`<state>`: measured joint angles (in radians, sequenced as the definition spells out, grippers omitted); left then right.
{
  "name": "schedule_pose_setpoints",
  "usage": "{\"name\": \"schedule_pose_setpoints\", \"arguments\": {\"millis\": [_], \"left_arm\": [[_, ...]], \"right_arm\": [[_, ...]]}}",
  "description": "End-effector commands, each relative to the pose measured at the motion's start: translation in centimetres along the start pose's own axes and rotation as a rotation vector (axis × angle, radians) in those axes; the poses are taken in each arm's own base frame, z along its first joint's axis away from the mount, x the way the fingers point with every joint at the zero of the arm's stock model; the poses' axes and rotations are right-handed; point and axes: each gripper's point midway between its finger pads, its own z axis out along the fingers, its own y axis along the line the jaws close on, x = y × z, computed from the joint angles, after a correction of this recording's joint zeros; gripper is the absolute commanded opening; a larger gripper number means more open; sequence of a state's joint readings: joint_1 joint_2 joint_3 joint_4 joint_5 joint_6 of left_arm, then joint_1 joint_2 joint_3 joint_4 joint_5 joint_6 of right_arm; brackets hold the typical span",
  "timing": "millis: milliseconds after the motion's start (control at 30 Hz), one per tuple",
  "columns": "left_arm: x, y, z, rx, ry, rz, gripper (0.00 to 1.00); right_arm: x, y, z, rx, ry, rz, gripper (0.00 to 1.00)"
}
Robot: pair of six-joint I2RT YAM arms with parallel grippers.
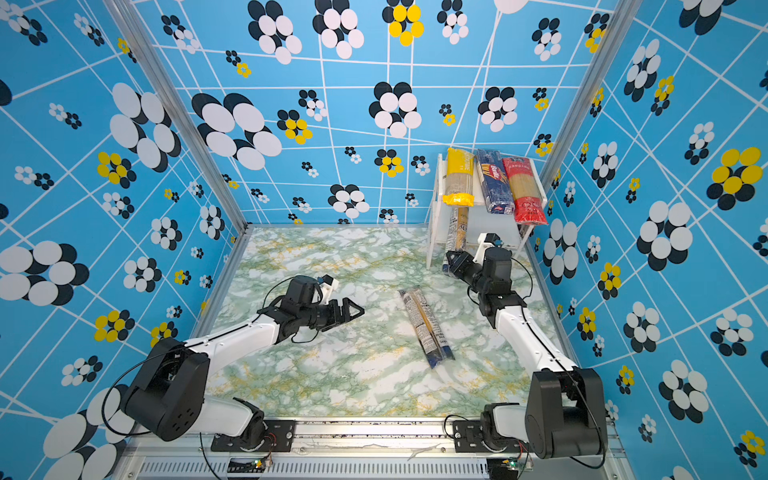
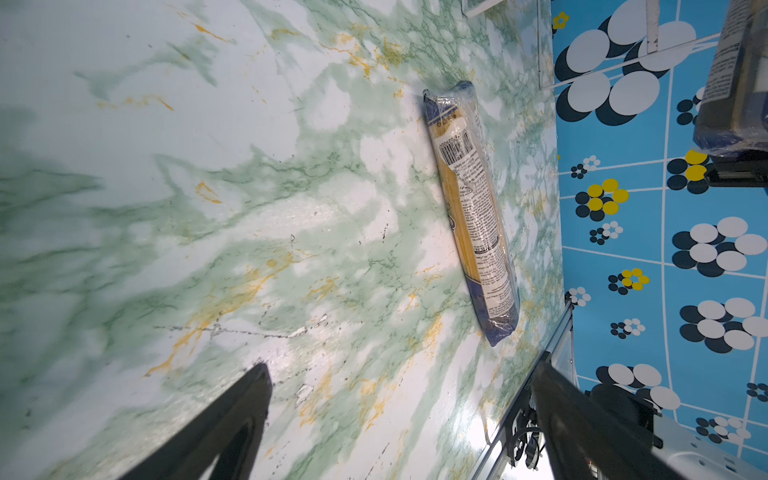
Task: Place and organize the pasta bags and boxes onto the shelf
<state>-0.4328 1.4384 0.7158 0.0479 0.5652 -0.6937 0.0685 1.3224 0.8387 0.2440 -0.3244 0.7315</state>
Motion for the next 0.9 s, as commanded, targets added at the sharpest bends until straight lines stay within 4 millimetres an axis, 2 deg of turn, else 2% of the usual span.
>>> {"name": "schedule_pose_setpoints", "arguments": {"millis": [0, 867], "left_arm": [[0.0, -0.7, -0.2, 0.020, 0.006, 0.029, 0.99], [-0.2, 0.1, -0.6, 0.024, -0.002, 0.021, 0.99]], "right_arm": [[-6.3, 6.4, -1.5, -0.209, -0.213, -0.106, 0.00], [-8.5, 6.2, 2.0, -0.219, -0.227, -0.084, 0.00]]}}
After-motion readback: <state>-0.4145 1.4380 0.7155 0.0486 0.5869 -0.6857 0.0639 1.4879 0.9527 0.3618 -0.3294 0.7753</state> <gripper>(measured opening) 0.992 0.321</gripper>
